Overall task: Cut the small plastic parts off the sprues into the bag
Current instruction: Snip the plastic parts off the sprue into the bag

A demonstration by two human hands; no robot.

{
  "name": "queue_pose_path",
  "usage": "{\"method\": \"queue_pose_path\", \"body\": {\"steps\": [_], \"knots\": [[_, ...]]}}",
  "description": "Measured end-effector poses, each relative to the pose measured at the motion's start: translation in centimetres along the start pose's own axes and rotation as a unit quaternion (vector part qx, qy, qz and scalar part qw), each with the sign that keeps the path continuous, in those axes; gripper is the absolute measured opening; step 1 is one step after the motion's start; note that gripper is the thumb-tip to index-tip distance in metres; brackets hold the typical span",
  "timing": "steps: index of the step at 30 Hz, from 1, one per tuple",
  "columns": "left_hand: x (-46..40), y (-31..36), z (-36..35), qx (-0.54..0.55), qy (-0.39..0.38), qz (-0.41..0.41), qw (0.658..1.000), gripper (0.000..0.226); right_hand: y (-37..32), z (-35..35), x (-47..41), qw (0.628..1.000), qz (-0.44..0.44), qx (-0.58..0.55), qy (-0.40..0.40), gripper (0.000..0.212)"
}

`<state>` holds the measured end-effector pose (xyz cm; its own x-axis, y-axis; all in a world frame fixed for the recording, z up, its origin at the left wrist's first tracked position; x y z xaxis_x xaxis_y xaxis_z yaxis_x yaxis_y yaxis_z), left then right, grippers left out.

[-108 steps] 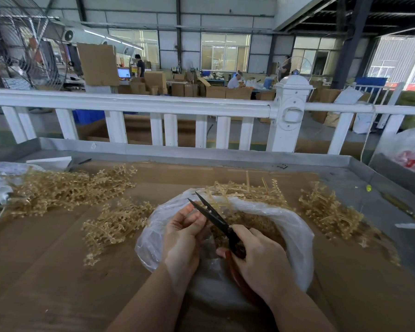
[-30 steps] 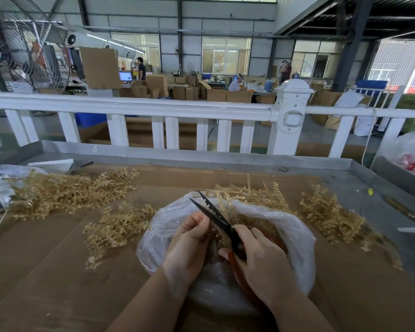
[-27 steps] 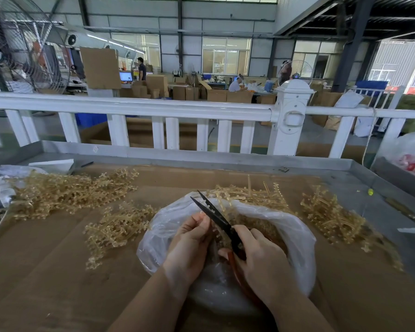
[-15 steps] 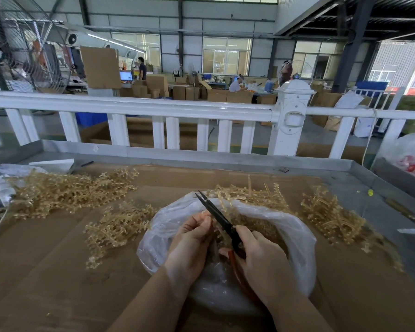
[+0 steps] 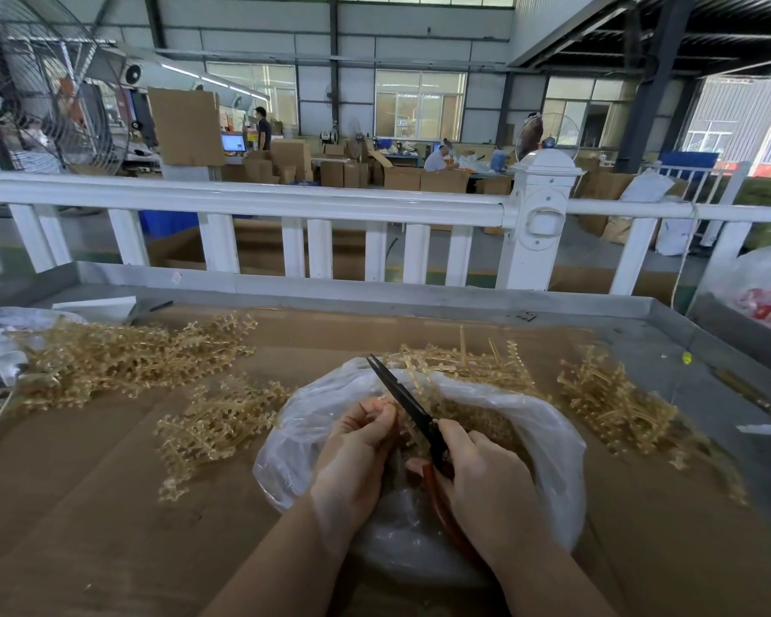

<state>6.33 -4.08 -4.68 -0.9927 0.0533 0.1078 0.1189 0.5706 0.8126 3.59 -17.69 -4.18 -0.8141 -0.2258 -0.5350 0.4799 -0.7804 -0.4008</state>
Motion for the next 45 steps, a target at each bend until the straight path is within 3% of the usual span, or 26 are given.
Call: {"method": "queue_pose_path", "body": {"steps": [4, 11, 17, 21, 25, 31, 36, 39, 45], "knots": [[0.2, 0.1, 0.1, 0.016, 0.004, 0.003, 1.000, 0.015, -0.1, 0.3, 0.3, 1.000, -0.011, 0.011, 0.019, 0.043], [0.0, 0.4, -0.4, -0.034, 0.078, -0.013, 0.996, 0.015, 0.1, 0.7, 0.2, 0.993, -0.056, -0.073, 0.068, 0.038], [1.3, 1.4, -2.1, -0.090, 0.027, 0.006, 0.996, 0.005, -0.8, 1.5, -1.3, 0.978, -0.075, -0.178, 0.075, 0.037], [2.1, 1.9, -3.6, -0.146, -0.069, 0.042, 0.986, 0.052, -1.5, 1.8, -2.2, 0.966, -0.091, -0.229, 0.074, 0.028], [2.1, 2.5, -4.0, -0.176, -0.136, 0.061, 0.973, 0.068, -1.4, 2.0, -2.8, 0.968, -0.087, -0.215, 0.091, 0.019], [0.5, 2.9, -2.8, -0.140, 0.018, -0.001, 0.990, 0.044, -0.7, 4.4, -4.1, 0.925, -0.119, -0.345, 0.103, 0.022], [-0.4, 2.8, -2.3, -0.123, 0.012, 0.014, 0.992, 0.094, -0.5, 5.7, -4.4, 0.881, -0.132, -0.445, 0.095, 0.032], [-0.7, 3.2, -2.5, -0.098, -0.015, 0.030, 0.995, 0.076, 0.1, 5.2, -4.3, 0.881, -0.156, -0.439, 0.080, 0.028], [-0.5, 3.6, -1.7, -0.208, -0.054, 0.077, 0.974, 0.038, 1.5, 3.6, -3.3, 0.899, -0.194, -0.391, 0.042, 0.034]]}}
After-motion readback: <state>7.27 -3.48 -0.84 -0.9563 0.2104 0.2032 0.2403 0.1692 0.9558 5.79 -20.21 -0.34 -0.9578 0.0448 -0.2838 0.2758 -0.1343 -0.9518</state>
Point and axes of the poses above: each hand's wrist, its own x-axis away from the middle knuckle, its own z-axis out of the back of the hand, y = z × x, the point moved 1 cm from there along -x, towards the middle knuckle, and after that the axes turned 9 degrees about -x, right-handed, at the moved point
